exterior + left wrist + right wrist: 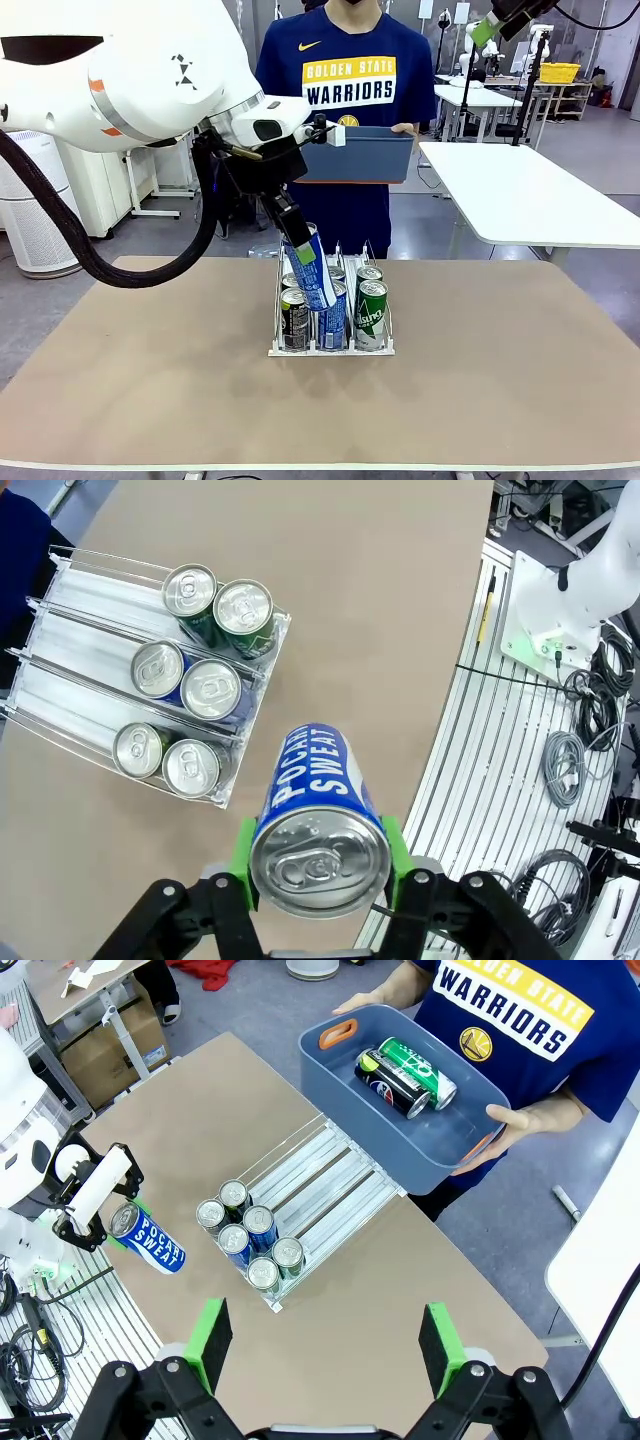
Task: Fill the beverage cans into the dispenser.
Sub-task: Place the picked Ionic drink in the line of the Automatic Can Dispenser with the same cans.
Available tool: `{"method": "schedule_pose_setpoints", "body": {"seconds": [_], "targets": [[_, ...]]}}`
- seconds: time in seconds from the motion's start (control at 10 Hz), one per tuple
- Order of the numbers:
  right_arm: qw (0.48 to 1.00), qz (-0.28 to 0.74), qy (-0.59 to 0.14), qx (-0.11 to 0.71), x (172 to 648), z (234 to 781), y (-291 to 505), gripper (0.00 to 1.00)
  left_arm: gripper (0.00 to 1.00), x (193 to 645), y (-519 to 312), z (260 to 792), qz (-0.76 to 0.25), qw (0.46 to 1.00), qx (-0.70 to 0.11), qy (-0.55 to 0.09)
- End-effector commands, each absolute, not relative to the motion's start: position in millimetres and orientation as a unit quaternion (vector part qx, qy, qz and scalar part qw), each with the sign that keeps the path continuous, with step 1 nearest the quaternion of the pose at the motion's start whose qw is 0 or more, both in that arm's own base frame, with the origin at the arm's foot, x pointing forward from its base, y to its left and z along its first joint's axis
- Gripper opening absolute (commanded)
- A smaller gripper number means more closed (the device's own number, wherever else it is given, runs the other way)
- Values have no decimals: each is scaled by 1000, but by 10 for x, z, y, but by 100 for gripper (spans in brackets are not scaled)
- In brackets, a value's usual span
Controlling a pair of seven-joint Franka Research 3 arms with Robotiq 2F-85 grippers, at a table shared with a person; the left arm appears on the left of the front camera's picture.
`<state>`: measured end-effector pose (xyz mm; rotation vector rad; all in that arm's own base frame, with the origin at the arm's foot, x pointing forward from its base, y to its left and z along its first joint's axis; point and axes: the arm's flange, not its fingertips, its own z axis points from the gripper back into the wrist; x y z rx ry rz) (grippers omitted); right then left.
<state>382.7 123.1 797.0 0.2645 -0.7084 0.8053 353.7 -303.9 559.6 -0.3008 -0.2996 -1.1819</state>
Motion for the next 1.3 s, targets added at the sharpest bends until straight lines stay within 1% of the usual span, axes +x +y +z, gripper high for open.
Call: {"method": "schedule_pose_setpoints", "body": {"seconds": [0.0, 0.2, 0.3, 0.4, 0.5, 0.7, 1.0, 1.2], "targets": [[851, 379, -337, 137, 3827, 7964, 1237, 100, 26, 3547, -2989, 5647, -548, 812, -139, -147], [851, 379, -337, 137, 3827, 7964, 1237, 100, 26, 3547, -2989, 5647, -548, 812, -139, -147], [851, 379, -337, 137, 3827, 7964, 1237, 100, 58, 3552, -3015, 5605, -551, 810, -141, -141], [851, 379, -337, 137, 3827, 7964, 1237, 100, 58, 3560, -3026, 5595, -536, 818, -130, -162], [851, 379, -337, 137, 3827, 7964, 1237, 100, 58, 3498, -3105, 5529, -517, 831, -114, -170], [851, 379, -337, 137, 3827, 7964, 1237, 100, 58, 3335, -3276, 5395, -507, 838, -75, -186], [851, 379, -337, 137, 3827, 7964, 1237, 100, 58, 3136, -3464, 5127, -518, 827, -46, -212], [851, 379, -337, 137, 3827, 7964, 1237, 100, 58, 3123, -3498, 4933, -553, 801, -75, -218]]}}
